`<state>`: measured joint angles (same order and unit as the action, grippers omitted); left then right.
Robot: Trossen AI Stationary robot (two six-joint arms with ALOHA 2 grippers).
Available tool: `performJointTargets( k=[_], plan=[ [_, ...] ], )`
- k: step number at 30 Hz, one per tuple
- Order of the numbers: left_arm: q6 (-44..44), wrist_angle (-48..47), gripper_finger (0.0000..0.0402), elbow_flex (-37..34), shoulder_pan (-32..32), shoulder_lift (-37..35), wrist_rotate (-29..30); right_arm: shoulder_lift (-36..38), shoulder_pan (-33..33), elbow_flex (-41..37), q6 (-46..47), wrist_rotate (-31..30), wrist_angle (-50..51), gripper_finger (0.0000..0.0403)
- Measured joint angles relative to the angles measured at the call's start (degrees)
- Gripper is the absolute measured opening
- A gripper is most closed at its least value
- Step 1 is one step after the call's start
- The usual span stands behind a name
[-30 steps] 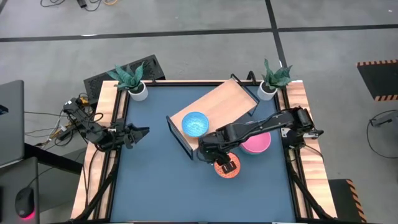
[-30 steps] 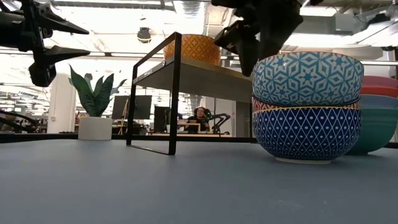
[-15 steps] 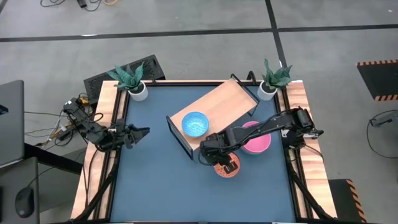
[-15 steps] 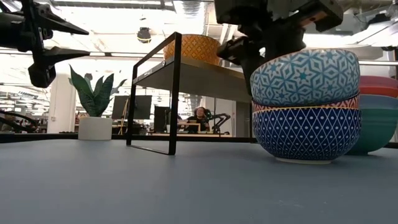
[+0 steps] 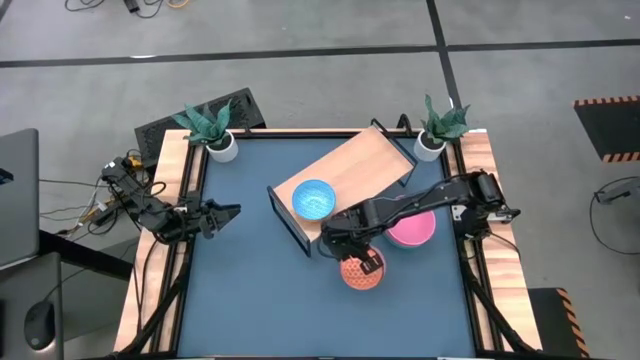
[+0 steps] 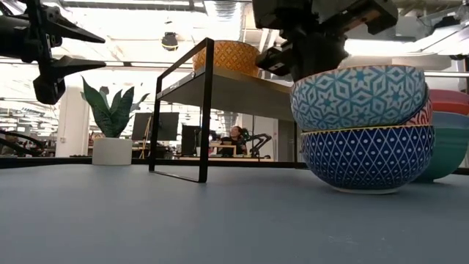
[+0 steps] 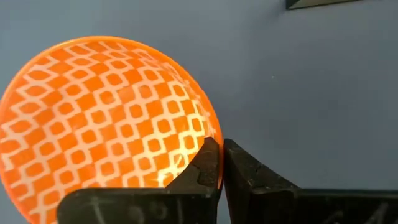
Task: Place and stack bowls onto a shelf
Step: Stack the orange patterned bowl on top of the blue patterned bowl on the shelf
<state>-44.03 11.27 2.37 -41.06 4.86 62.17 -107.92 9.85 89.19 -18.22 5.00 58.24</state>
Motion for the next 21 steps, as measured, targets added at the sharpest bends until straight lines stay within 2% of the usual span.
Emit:
performJointTargets(
  k=[15, 21],
  plan=[
    [0.0, -0.9, 0.0165, 0.0, 0.0, 0.0, 0.1, 6.2, -3.3, 2.8, 6.8, 2.6, 1.8, 0.0028],
    [0.0, -0.9, 0.0165, 0.0, 0.0, 0.0, 0.1, 10.1, -3.9, 2.8, 10.2, 5.9, 7.3, 0.0028]
  ],
)
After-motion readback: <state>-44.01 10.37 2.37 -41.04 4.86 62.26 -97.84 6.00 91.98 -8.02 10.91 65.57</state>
